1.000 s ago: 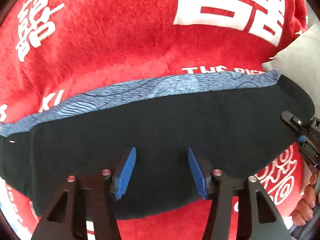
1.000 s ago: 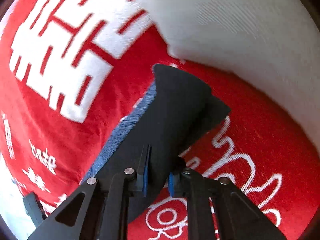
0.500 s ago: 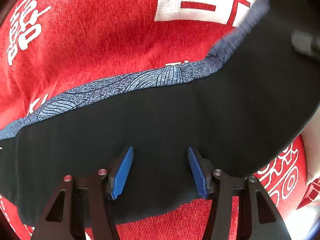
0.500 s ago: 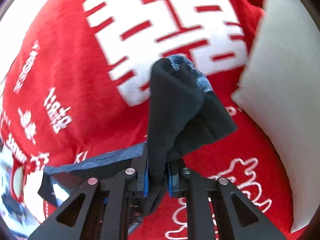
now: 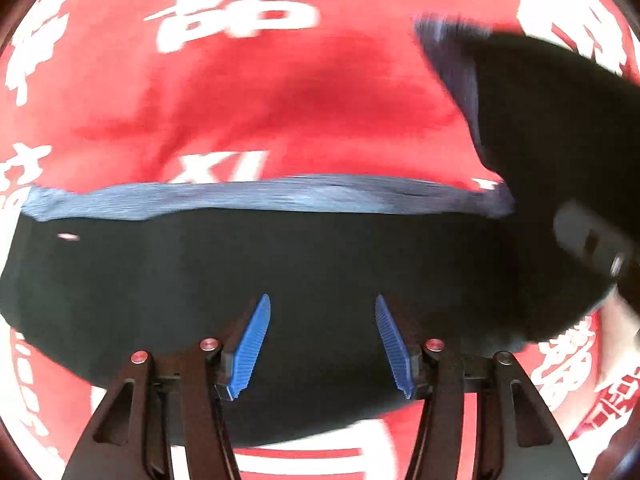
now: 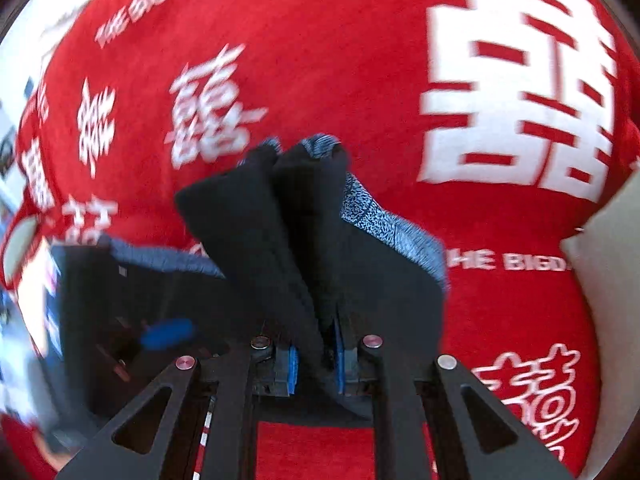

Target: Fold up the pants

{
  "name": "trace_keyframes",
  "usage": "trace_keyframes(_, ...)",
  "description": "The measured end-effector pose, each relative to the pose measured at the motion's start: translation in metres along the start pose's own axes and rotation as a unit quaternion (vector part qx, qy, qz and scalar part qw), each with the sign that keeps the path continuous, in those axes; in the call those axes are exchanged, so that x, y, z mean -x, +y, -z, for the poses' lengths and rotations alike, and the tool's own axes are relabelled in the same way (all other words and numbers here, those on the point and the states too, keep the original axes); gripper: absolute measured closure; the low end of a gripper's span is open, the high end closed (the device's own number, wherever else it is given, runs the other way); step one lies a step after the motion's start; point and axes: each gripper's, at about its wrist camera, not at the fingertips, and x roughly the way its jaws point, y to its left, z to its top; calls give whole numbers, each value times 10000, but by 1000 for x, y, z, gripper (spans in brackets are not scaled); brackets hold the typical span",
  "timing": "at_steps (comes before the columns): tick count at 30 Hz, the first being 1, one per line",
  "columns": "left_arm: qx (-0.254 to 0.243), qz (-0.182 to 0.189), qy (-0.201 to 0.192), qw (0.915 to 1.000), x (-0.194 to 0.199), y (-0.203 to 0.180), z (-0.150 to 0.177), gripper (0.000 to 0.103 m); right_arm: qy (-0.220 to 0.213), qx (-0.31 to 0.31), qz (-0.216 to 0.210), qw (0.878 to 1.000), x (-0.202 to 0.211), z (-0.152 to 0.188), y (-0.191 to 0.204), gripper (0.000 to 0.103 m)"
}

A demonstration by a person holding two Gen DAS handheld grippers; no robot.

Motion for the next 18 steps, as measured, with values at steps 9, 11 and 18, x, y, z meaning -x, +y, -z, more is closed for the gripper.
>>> trace_keyframes(9,509,-578,318,9965,-10,104,-2,46,803,1304,1013,9830,-84,54,97,83)
trace_keyframes(11,454,-568,366,9967,-12,114,0,34,772,1521,1287,9769,-88,60,108,80)
trace_keyframes(18,250,-189,309,9990,-6,113,-14,21,801,1906,980,9735,-62,70,128,42)
